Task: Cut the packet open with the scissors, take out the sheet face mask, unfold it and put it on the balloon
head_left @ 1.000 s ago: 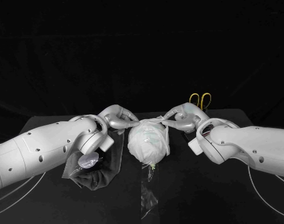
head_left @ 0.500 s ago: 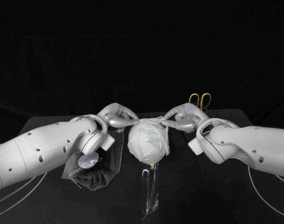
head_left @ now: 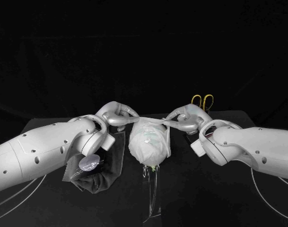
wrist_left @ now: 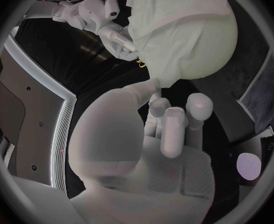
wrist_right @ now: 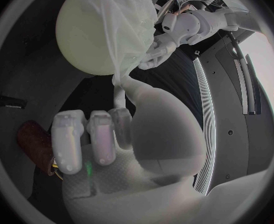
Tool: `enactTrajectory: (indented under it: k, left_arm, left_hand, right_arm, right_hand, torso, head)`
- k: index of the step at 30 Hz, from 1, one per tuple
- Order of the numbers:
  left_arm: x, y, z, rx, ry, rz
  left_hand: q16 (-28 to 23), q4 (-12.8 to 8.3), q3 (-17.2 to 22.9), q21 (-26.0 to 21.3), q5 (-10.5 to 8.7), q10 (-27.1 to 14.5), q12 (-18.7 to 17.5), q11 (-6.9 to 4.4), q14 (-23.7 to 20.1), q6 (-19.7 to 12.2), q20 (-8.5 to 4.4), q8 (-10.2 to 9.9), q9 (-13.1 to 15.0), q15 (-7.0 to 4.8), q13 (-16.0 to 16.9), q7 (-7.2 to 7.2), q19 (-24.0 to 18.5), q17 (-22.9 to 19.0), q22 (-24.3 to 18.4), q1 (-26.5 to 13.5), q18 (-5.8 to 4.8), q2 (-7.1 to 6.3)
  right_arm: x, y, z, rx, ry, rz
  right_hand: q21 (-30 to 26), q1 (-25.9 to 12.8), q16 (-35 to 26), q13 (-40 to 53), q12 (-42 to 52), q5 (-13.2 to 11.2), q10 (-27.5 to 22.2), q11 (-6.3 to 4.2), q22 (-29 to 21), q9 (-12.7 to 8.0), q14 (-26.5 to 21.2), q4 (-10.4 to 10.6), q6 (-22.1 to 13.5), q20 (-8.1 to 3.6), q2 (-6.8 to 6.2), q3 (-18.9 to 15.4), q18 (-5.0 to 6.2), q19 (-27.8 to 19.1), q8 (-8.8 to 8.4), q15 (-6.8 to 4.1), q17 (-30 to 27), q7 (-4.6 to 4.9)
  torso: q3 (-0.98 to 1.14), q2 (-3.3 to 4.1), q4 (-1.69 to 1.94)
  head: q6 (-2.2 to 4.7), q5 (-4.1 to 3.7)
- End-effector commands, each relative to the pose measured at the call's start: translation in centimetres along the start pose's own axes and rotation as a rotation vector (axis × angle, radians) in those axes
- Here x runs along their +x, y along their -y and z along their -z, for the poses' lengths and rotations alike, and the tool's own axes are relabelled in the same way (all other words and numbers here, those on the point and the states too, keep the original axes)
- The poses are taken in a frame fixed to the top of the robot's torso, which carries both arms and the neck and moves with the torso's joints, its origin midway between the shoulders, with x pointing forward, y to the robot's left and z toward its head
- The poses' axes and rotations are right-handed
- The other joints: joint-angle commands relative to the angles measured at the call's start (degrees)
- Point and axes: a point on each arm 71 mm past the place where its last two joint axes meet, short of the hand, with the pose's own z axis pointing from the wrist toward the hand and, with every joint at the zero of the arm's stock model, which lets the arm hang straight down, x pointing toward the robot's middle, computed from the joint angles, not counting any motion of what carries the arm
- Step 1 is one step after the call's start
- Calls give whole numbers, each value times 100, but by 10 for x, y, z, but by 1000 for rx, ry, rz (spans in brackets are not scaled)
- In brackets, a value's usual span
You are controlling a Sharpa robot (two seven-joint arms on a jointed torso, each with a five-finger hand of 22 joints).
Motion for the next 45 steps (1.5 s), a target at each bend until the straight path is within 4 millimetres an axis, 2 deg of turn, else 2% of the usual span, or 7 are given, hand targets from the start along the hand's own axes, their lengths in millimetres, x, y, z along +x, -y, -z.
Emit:
enactTrajectory:
  k: [1,15,19,28,33,40,45]
  left_arm:
    - [2,3,0,10,-14,10]
    - [1,2,0,1,-10,-6]
    - [0,2,-1,2,-1,-8]
    - [-3,1,-1,4,21,-14]
    - [-3,1,-1,3,19,-16]
    - [-2,1,-2,2,10,-18]
    - [-2,1,-1,1,9,-19]
  left_hand:
    - [39,-1,55,34,18,115,43,-84,43,-43,10,108,362,22,10,8,2,59,10,-73,-87,-6]
    - [40,-20,89,44,18,98,46,-78,43,-65,12,136,393,26,0,12,9,60,29,-101,-89,-13]
    - [42,-24,101,52,18,91,46,-75,46,-74,13,144,403,28,-6,15,23,68,53,-111,-93,-12]
    - [48,-38,132,79,18,83,50,-71,56,-96,14,167,429,31,-12,19,70,86,121,-130,-104,-8]
    - [49,-42,138,82,18,78,50,-70,58,-101,14,173,436,32,-18,20,74,90,126,-135,-105,-9]
    - [49,-42,138,82,18,78,50,-70,58,-101,14,173,436,32,-18,20,74,90,126,-135,-105,-9]
    - [49,-42,138,82,18,78,50,-70,58,-101,14,173,436,32,-18,20,74,90,126,-135,-105,-9]
  right_arm:
    - [0,-2,0,-20,1,-27]
    - [2,1,-2,2,-34,-36]
    - [4,3,-3,20,-64,-34]
    - [6,4,-6,38,-82,-32]
    - [6,3,-7,39,-68,-34]
    - [7,2,-8,40,-52,-34]
    - [6,2,-8,40,-32,-29]
  right_hand:
    - [36,-53,23,971,-39,11,195,-21,1509,-7,608,43,-46,-24,3,-11,-80,603,-33,-23,1505,0]
    - [36,-238,23,910,-139,10,126,44,1509,-53,608,215,-165,4,-73,-216,-80,603,-102,25,1505,78]
    - [36,-545,23,832,-260,9,45,117,1509,-108,608,501,-274,53,-162,-487,-80,603,-194,93,1505,161]
    - [36,-540,23,847,-248,11,50,132,1509,-136,608,675,-267,88,-63,-613,-80,603,-221,112,1505,169]
    - [36,-163,23,898,-177,12,100,76,1509,-132,608,570,-191,76,209,-471,-80,603,-187,72,1505,104]
    - [36,452,23,941,-120,16,144,1,1509,-113,608,187,-154,32,378,-219,-80,603,-135,13,1505,26]
    - [36,688,23,982,-63,15,186,2,1509,-60,608,-39,-136,6,429,-21,-80,603,-51,-2,1505,36]
  torso:
    - [2,1,-1]
    - [-1,4,1]
    - [0,4,-1]
    - [9,3,-6]
    - [6,3,-5]
    - [6,9,1]
    - [3,6,2]
  head:
    - [5,-7]
    - [4,-38]
    - [0,-36]
    - [-16,-32]
    - [-16,-52]
    - [-26,-66]
    - [-31,-72]
